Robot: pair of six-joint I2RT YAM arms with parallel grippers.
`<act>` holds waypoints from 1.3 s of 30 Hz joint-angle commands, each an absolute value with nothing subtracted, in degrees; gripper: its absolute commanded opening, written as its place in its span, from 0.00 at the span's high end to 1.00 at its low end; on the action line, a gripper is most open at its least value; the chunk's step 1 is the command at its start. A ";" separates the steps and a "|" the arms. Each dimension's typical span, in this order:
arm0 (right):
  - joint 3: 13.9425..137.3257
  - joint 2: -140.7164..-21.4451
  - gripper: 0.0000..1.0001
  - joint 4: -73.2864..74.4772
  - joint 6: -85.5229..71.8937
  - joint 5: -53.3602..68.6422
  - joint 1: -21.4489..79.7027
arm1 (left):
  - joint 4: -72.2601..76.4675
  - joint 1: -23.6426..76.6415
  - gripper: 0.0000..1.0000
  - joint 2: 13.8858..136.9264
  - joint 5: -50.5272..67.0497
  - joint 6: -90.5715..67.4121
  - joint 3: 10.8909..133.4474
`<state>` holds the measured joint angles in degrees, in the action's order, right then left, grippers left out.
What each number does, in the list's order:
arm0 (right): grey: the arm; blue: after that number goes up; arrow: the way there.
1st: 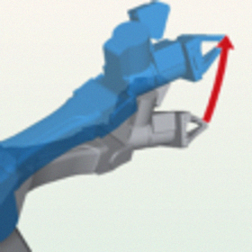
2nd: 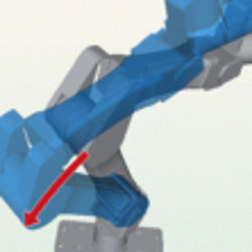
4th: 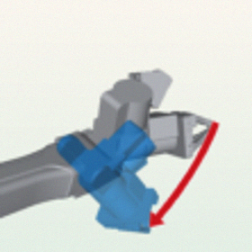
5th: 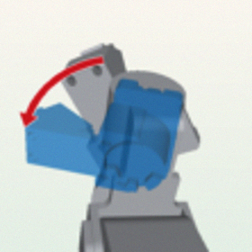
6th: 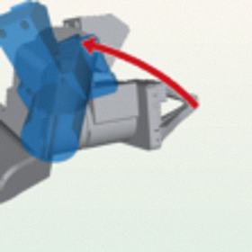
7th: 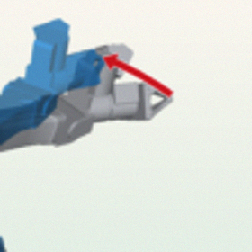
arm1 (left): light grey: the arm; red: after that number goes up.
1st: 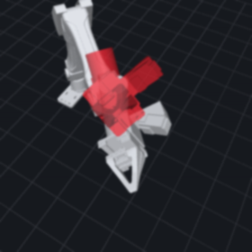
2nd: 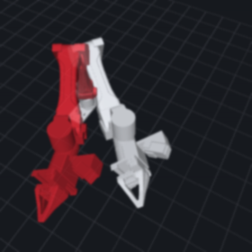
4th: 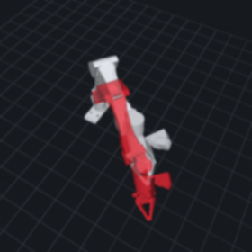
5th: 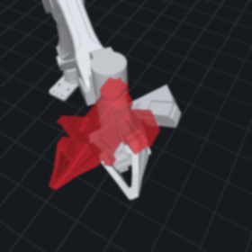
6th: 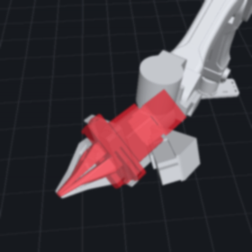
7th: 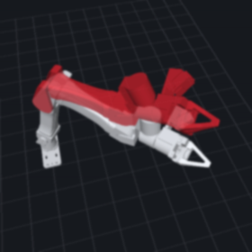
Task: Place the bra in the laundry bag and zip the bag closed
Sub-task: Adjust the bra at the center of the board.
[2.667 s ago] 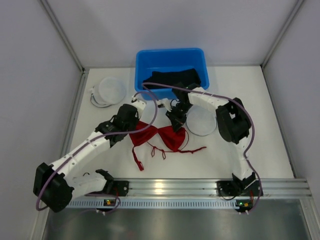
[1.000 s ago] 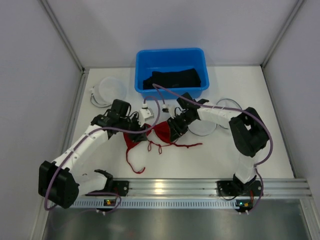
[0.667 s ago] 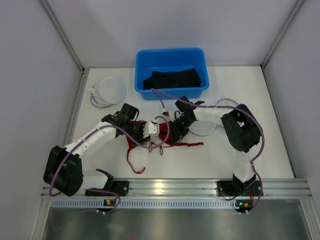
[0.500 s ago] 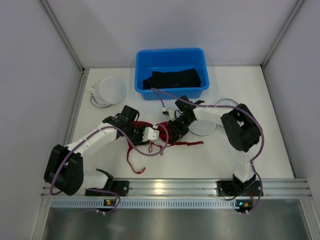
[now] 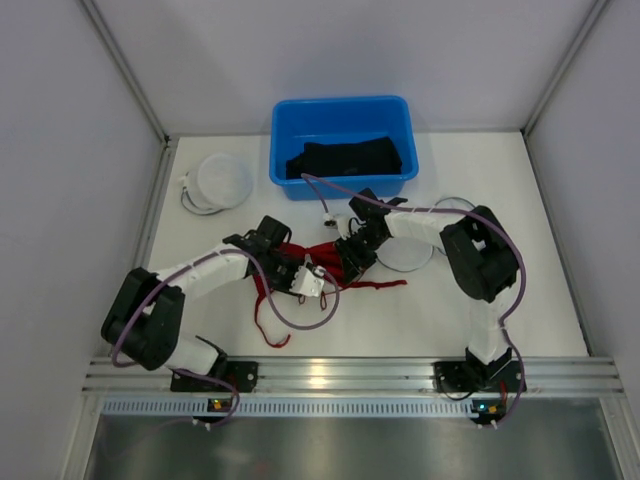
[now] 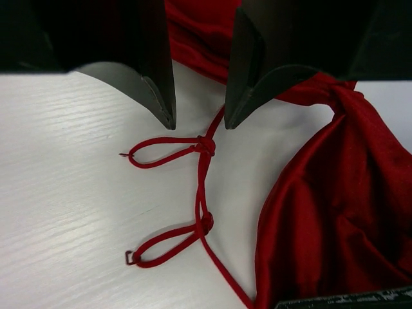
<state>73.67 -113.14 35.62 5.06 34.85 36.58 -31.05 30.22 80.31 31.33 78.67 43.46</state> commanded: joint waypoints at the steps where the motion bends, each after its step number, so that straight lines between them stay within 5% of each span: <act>1: 75.50 -113.38 0.77 36.47 6.68 33.05 36.21 | -28.30 30.32 0.59 84.19 31.12 80.95 46.84; 7: 74.79 -113.73 0.77 36.91 8.08 29.01 36.21 | -28.39 30.59 0.64 87.71 29.88 81.65 47.81; 11: 75.06 -114.78 0.77 37.44 8.61 25.59 36.21 | -29.96 31.63 0.77 87.19 30.06 83.31 46.85; 15: 75.50 -115.75 0.77 38.06 9.32 22.33 36.21 | -36.28 32.08 1.00 84.29 29.44 88.58 45.88; 27: 76.46 -117.07 0.76 38.32 10.28 18.11 36.12 | -52.73 32.08 1.00 70.85 26.46 101.15 40.52; 32: 75.94 -115.41 0.74 38.41 10.90 22.75 36.12 | -52.65 31.99 0.99 71.19 29.68 93.65 43.23; 35: 74.45 -110.84 0.70 36.92 10.37 29.52 36.21 | -52.65 31.99 0.77 72.60 35.05 87.04 47.54; 39: 75.23 -105.66 0.63 37.27 9.15 34.89 36.21 | -50.63 33.91 0.63 71.02 34.90 85.34 47.55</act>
